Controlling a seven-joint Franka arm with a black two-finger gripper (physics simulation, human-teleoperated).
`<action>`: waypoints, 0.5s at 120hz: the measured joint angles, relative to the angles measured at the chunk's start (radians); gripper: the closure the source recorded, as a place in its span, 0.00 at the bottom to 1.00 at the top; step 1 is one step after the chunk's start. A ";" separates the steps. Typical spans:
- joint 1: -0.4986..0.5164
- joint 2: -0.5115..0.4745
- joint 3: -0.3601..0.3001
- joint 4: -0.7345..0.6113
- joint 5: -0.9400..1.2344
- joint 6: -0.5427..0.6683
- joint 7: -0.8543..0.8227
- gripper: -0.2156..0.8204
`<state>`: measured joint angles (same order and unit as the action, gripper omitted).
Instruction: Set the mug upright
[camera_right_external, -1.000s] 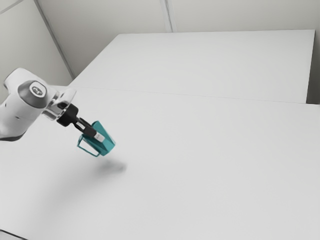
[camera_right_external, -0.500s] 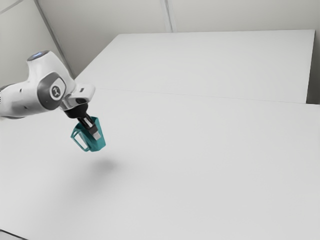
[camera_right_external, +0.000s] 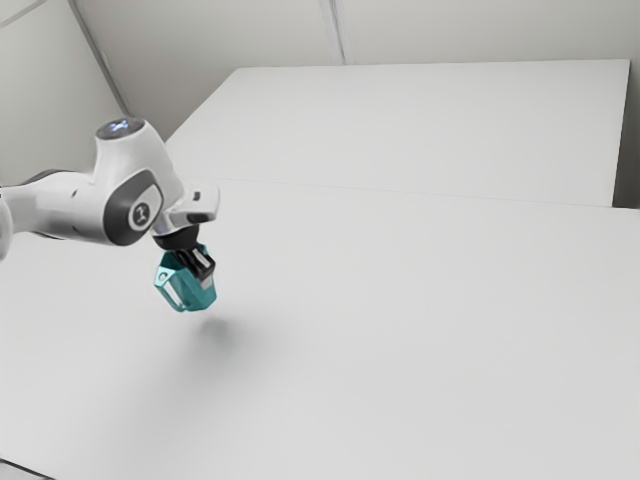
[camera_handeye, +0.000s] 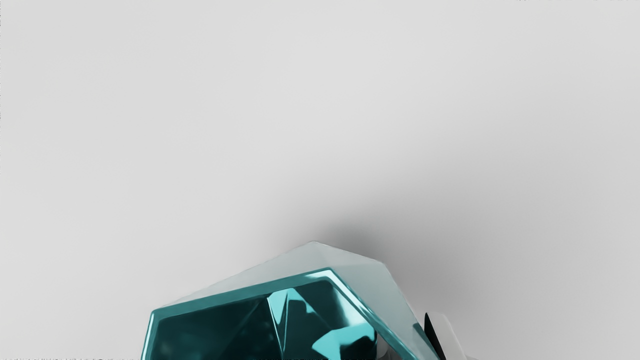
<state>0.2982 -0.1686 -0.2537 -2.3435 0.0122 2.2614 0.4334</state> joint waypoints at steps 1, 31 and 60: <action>0.000 0.002 -0.001 0.000 0.003 0.001 -0.005 0.93; -0.004 0.035 -0.010 -0.018 0.066 0.035 -0.146 0.93; -0.016 0.075 -0.013 -0.021 0.120 0.063 -0.263 0.93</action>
<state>0.2823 -0.0936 -0.2670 -2.3642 0.1322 2.3249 0.1706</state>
